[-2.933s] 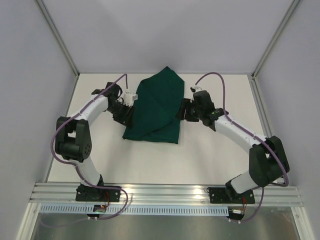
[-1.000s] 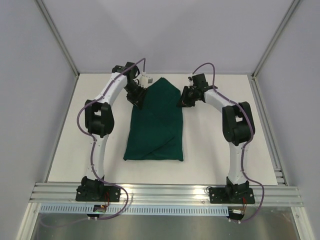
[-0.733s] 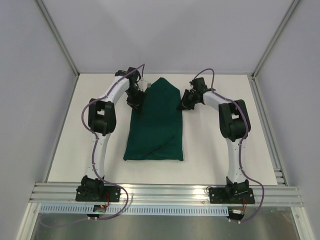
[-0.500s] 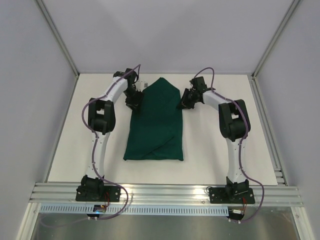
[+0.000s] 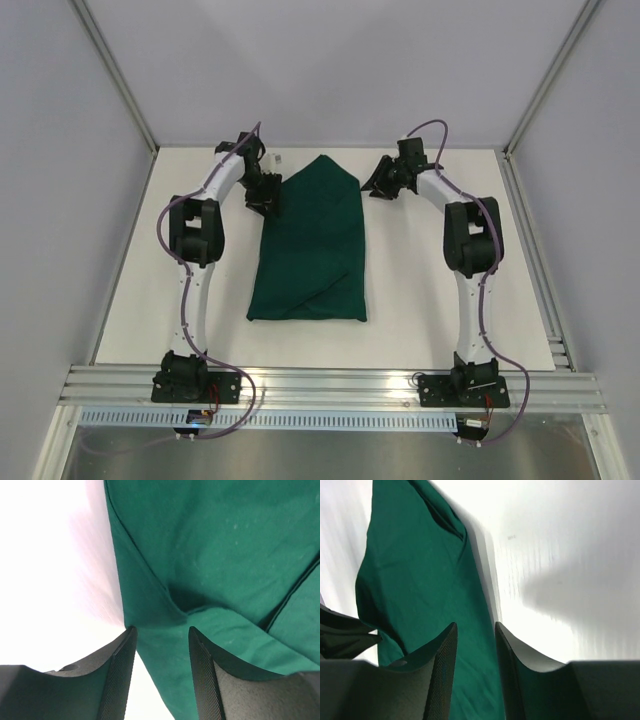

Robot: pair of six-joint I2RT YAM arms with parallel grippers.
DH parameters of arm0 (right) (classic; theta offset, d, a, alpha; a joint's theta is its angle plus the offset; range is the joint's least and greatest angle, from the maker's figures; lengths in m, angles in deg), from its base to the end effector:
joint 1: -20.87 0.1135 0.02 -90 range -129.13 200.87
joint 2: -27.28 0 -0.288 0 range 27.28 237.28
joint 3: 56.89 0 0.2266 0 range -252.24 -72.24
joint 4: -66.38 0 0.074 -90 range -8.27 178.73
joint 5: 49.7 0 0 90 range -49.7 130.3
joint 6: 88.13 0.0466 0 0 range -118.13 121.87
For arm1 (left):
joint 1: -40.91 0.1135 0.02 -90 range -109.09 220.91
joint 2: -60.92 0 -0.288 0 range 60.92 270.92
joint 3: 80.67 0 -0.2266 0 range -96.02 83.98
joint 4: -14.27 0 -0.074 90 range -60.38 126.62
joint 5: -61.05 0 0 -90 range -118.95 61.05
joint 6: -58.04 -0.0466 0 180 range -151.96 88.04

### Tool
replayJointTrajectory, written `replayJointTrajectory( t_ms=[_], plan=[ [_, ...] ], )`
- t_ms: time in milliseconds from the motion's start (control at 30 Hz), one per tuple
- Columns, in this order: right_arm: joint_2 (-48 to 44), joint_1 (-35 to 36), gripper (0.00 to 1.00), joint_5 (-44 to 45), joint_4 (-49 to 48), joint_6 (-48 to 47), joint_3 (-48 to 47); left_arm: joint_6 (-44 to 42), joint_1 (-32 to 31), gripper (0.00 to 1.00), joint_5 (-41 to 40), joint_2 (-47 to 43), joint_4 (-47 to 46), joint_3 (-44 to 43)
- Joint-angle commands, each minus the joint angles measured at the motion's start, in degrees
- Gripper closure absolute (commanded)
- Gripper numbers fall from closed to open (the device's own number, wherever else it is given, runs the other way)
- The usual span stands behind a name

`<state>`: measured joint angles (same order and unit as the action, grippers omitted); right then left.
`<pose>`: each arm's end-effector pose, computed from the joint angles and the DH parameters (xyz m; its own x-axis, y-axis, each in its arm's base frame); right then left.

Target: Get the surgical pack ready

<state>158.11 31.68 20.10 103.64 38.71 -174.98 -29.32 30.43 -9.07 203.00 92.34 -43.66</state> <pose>0.4930 0.1105 0.1913 -0.8385 0.4128 -0.3558 0.1358 0.7906 0.5971 0.4887 -0.1065 0.1792 -0.9690 0.1352 -0.2067 0.2009 0.9182 -0.3414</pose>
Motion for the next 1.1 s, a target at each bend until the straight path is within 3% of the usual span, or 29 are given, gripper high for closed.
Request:
replayJointTrajectory(
  t_ms=[0, 400, 500, 667, 933, 1033, 1067],
  plan=[
    [4.78, 0.53, 0.60, -2.20, -0.56, 2.36, -4.22, 2.20, 0.20, 0.45, -1.59, -4.35, -5.23, 0.54],
    [10.68, 0.88, 0.59, -4.49, -1.17, 3.76, -8.18, 4.04, 0.20, 0.39, -6.08, -1.46, -6.21, -2.79],
    [10.77, 0.88, 0.62, -4.75, -1.96, 4.20, -8.35, 4.13, 0.20, 0.39, -5.90, 0.12, -5.15, -3.06],
    [10.42, 0.80, 0.77, -6.33, -3.28, 4.29, -8.09, 3.87, 0.20, 0.42, -5.03, 0.65, -6.03, -2.80],
    [7.08, 0.97, 0.91, -7.92, -6.18, 4.03, -4.75, 4.22, 0.20, 0.58, -3.36, 2.58, -6.12, -2.71],
    [6.55, 1.06, 0.96, -8.88, -6.70, 3.68, -4.84, 4.40, 0.20, 0.77, -1.25, 3.03, -6.20, -2.80],
    [6.46, 1.06, 0.98, -9.32, -6.62, 3.76, -4.84, 4.40, 0.20, 0.90, -0.99, 3.03, -6.47, -2.71]
  ],
)
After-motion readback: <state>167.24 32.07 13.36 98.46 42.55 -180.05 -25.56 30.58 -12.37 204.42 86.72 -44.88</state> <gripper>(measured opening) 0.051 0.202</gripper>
